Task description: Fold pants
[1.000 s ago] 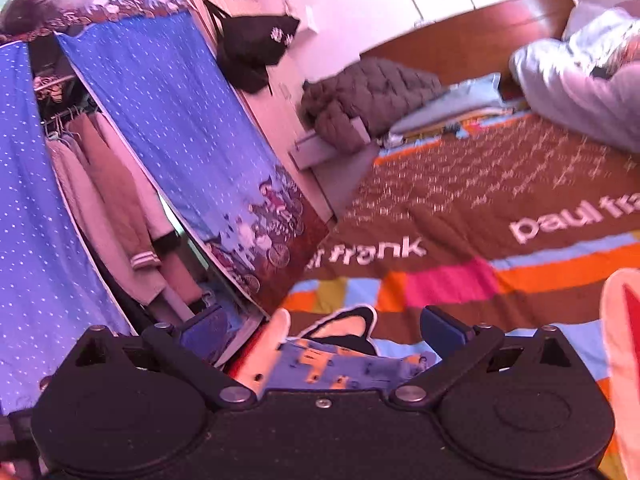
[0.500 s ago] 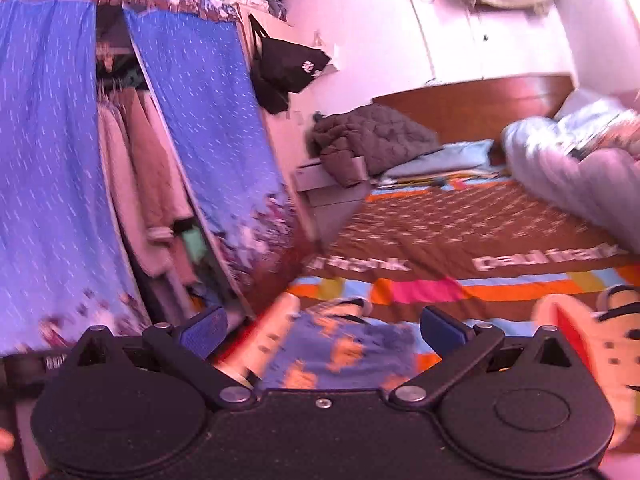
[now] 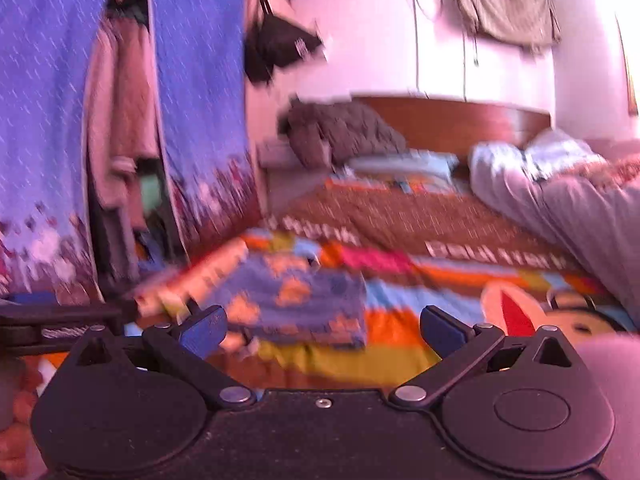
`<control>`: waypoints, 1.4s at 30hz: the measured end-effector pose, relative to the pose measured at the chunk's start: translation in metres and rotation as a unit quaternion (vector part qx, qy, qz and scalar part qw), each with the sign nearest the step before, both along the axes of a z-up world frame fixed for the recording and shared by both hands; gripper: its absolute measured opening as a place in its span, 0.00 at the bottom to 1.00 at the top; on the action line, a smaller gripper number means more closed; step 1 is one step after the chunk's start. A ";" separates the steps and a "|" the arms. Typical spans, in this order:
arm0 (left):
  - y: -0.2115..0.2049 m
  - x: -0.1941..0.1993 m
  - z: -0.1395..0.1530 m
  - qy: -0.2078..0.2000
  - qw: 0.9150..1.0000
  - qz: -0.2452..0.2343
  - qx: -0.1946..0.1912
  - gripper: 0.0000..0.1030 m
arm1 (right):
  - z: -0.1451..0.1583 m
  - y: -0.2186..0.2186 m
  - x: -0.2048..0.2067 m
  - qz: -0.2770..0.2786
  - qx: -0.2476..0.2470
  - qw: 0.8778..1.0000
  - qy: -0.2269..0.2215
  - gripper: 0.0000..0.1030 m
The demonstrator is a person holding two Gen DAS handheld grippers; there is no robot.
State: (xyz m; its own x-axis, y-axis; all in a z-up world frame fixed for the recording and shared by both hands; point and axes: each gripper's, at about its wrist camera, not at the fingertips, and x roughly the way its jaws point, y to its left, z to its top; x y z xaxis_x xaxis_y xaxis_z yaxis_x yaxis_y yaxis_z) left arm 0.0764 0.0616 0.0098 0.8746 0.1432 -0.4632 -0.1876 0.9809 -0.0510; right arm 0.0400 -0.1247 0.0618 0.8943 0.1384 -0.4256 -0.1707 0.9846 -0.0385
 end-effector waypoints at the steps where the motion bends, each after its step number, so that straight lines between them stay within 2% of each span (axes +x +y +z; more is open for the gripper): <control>1: 0.002 -0.002 -0.002 -0.003 1.000 -0.002 -0.001 1.00 | -0.003 0.002 0.002 -0.002 -0.002 1.000 0.007 0.99; 10: 0.005 -0.009 -0.005 -0.017 1.000 -0.013 0.010 1.00 | -0.015 0.014 0.009 0.003 -0.015 1.000 0.018 0.99; 17: 0.014 -0.008 -0.007 -0.003 0.999 -0.022 -0.040 1.00 | -0.016 0.012 0.008 0.007 -0.016 1.000 0.017 0.99; 21: 0.015 -0.010 -0.008 -0.004 0.999 -0.015 -0.029 1.00 | -0.016 0.011 0.007 0.006 -0.019 1.000 0.012 0.99; 28: 0.024 -0.012 -0.008 -0.006 0.999 0.000 -0.036 1.00 | -0.021 0.015 0.006 0.000 -0.041 0.999 0.008 0.99; 34: 0.032 -0.013 -0.009 -0.006 0.999 0.011 -0.047 1.00 | -0.021 0.014 0.008 -0.004 -0.039 0.999 0.007 0.99; 42: 0.032 -0.014 -0.010 -0.006 0.999 0.008 -0.039 1.00 | -0.021 0.014 0.007 -0.001 -0.039 0.999 0.006 0.99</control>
State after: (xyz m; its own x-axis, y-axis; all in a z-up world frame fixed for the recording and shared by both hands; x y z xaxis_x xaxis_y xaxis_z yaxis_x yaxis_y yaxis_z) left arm 0.0628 0.0937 -0.0003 0.8779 0.1215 -0.4632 -0.2028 0.9706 -0.1298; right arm 0.0475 -0.1107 0.0408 0.8891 0.1019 -0.4462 -0.1689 0.9791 -0.1130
